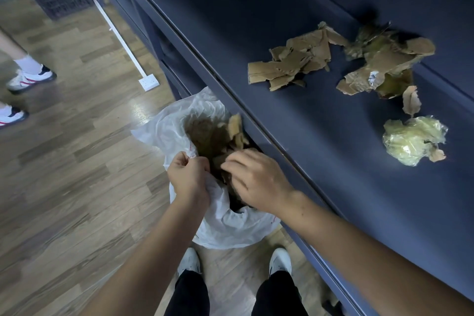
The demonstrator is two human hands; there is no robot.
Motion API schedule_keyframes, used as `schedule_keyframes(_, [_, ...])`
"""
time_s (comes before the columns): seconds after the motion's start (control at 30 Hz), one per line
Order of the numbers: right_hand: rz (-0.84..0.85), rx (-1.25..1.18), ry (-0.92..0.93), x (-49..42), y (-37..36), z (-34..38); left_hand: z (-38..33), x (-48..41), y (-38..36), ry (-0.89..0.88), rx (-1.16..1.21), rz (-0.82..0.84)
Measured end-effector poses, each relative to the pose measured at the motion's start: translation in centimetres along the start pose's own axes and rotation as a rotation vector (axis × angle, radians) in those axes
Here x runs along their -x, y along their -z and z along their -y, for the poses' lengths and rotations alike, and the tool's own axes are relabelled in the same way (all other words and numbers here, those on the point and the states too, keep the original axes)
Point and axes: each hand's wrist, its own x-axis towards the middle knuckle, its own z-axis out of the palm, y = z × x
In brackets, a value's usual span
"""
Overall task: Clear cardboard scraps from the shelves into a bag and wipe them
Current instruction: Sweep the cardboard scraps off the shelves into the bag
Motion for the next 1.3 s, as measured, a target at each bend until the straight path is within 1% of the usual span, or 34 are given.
schedule_keyframes(0.07, [-0.12,-0.004,-0.073,-0.7,0.7,-0.5,-0.1,-0.1,0.1,0.009,-0.007,0.001])
schedule_keyframes(0.13, [-0.241,0.029,-0.194,-1.4,1.3,-1.8,-0.2,-0.2,0.1,0.016,-0.021,0.001])
schedule_keyframes(0.17, [-0.275,0.05,-0.27,-1.9,1.7,-2.6,-0.2,-0.2,0.1,0.015,-0.03,0.003])
schedule_keyframes(0.2, [-0.275,0.069,-0.361,-2.4,2.0,-3.5,-0.3,-0.3,0.1,0.01,-0.038,0.003])
schedule_keyframes(0.3, [-0.152,0.16,-0.603,-3.9,2.8,-6.6,-0.6,-0.6,0.0,-0.004,-0.053,-0.011])
schedule_keyframes(0.47, [-0.156,0.21,-0.777,-6.6,4.0,-11.1,-1.1,-1.2,-0.3,-0.014,-0.05,-0.022])
schedule_keyframes(0.6, [-0.097,0.291,-0.808,-8.6,4.2,-13.4,-1.4,-2.2,-0.4,-0.011,-0.059,-0.014])
schedule_keyframes(0.77, [-0.042,0.31,-0.868,-11.1,4.8,-15.8,-1.8,-3.2,-0.9,-0.015,-0.051,0.005])
schedule_keyframes(0.83, [-0.026,0.283,-0.897,-11.8,5.1,-16.6,-1.9,-3.4,-1.2,-0.022,-0.049,-0.001])
schedule_keyframes(0.9, [0.039,0.264,-0.919,-12.1,5.1,-17.4,-2.0,-3.6,-1.5,-0.027,-0.048,-0.013])
schedule_keyframes(0.97, [0.138,0.261,-0.932,-12.0,5.0,-18.1,-2.0,-3.7,-1.8,-0.029,-0.048,-0.027])
schedule_keyframes(1.03, [0.189,0.238,-0.946,-11.8,4.7,-18.5,-1.9,-3.8,-1.9,-0.03,-0.046,-0.045])
schedule_keyframes(1.17, [0.222,0.241,-0.921,-11.4,4.4,-18.6,-2.0,-3.8,-2.1,-0.031,-0.049,-0.053])
schedule_keyframes(1.3, [0.203,0.222,-0.898,-10.9,4.1,-18.2,-1.9,-3.5,-2.3,-0.031,-0.052,-0.059])
